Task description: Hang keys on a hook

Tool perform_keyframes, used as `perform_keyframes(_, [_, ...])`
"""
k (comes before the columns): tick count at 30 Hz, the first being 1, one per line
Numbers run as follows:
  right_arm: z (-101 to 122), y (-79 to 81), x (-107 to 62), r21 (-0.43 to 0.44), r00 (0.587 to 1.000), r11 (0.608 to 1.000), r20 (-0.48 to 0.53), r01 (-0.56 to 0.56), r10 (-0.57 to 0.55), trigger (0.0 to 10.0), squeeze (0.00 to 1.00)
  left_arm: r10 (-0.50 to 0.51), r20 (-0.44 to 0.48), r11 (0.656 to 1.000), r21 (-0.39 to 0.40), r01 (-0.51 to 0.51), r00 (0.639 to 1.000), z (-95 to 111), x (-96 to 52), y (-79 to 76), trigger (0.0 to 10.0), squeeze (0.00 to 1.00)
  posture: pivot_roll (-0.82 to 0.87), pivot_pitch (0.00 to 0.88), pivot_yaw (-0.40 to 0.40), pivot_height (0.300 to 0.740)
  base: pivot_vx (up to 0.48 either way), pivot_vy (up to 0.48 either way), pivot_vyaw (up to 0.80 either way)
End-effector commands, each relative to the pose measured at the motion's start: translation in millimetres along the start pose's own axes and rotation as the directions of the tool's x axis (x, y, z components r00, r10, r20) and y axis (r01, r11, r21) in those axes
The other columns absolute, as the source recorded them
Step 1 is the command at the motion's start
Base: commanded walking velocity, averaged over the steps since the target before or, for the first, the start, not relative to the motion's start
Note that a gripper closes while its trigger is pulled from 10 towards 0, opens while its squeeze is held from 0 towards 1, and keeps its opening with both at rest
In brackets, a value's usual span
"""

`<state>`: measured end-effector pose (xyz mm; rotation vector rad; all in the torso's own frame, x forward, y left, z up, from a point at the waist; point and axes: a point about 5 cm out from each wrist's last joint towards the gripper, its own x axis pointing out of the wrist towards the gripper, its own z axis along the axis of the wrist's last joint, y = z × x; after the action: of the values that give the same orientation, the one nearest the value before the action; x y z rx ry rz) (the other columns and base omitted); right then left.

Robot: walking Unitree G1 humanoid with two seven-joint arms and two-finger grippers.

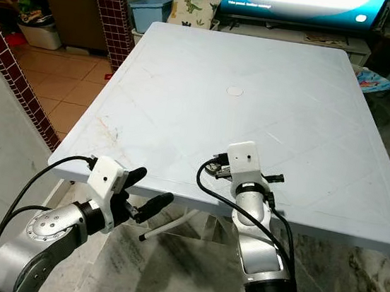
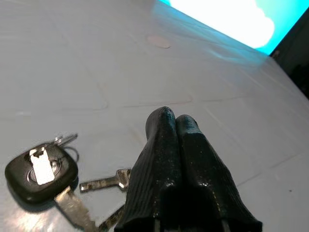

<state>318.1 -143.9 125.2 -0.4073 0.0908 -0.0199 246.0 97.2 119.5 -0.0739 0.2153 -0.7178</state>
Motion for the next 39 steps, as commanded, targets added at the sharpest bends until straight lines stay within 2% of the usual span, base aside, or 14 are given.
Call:
perform_keyframes(1, [-0.6, -6.0, -2.7, 0.011, 1.0, 1.0, -0.006, 0.011, -0.011, 10.0, 0.21, 0.011, -0.001, 1.0, 0.016, -0.011, 1.0, 0.5, -0.3, 1.7, 10.0, 0.0, 0.0, 0.079, 0.048, 0.74, 0.0, 0.0, 0.0])
perform_keyframes(2, [-0.8, -6.5, -3.2, 0.014, 1.0, 1.0, -0.002, 0.006, -0.006, 10.0, 1.0, 0.011, -0.002, 1.0, 0.016, -0.011, 1.0, 0.4, -0.4, 1.9, 10.0, 0.0, 0.0, 0.079, 0.048, 0.74, 0.0, 0.0, 0.0])
perform_keyframes(15, [-28.2, -17.5, -12.4, 0.059, 0.992, 0.997, -0.118, -0.045, 0.052, 10.0, 0.97, 0.002, -0.006, 1.0, 0.019, -0.002, 1.0, -0.6, 0.9, 0.8, 10.0, 0.0, -0.01, 0.078, 0.049, 0.74, 0.0, 0.0, 0.0])
perform_keyframes(16, [-31.8, -17.7, -13.0, 0.065, 0.989, 0.996, -0.133, -0.06, 0.068, 10.0, 0.81, 0.002, -0.006, 1.0, 0.02, -0.002, 1.0, -0.6, 0.9, 0.9, 10.0, 0.0, -0.01, 0.078, 0.049, 0.74, 0.0, 0.0, 0.0])
perform_keyframes(17, [-33.7, -17.4, -13.4, 0.066, 0.987, 0.995, -0.139, -0.077, 0.086, 10.0, 0.15, 0.002, -0.006, 1.0, 0.021, -0.002, 1.0, -0.7, 0.8, 1.1, 10.0, 0.0, 0.0, 0.077, 0.048, 0.74, 0.0, 0.0, 0.0])
perform_keyframes(18, [-33.7, -17.4, -13.4, 0.066, 0.987, 0.995, -0.139, -0.077, 0.086, 10.0, 0.15, 0.002, -0.006, 1.0, 0.021, -0.002, 1.0, -0.7, 0.8, 1.1, 10.0, 0.0, 0.0, 0.077, 0.048, 0.74, 0.0, 0.0, 0.0])
perform_keyframes(19, [-34.3, -17.5, -13.7, 0.065, 0.986, 0.994, -0.139, -0.083, 0.091, 10.0, 0.0, 0.002, -0.006, 1.0, 0.022, -0.002, 1.0, -0.7, 0.8, 1.0, 10.0, 0.0, 0.0, 0.077, 0.048, 0.74, 0.0, 0.0, 0.0])
perform_keyframes(28, [-35.2, -21.4, -9.7, 0.067, 0.984, 0.993, -0.139, -0.102, 0.111, 10.0, 0.0, -0.014, 0.007, 1.0, 0.018, 0.014, 1.0, 3.1, 0.8, 0.4, 10.0, 0.0, 0.0, 0.081, 0.049, 0.74, 0.0, 0.0, 0.0])
perform_keyframes(29, [-35.2, -28.3, -8.5, 0.052, 0.987, 0.996, -0.137, -0.079, 0.085, 10.0, 0.0, -0.034, 0.015, 0.999, 0.015, 0.033, 0.999, 5.0, 0.1, -1.1, 10.0, 0.0, 0.0, 0.081, 0.049, 0.74, 0.0, 0.0, 0.0])
perform_keyframes(39, [-35.1, -45.8, -5.5, 0.022, 0.991, 0.999, -0.131, -0.027, 0.03, 10.0, 0.0, -0.166, -0.039, 0.986, 0.01, 0.167, 0.985, -2.4, -4.8, -12.5, 10.0, 0.0, 0.0, 0.081, 0.052, 0.74, 0.0, 0.0, 0.0])
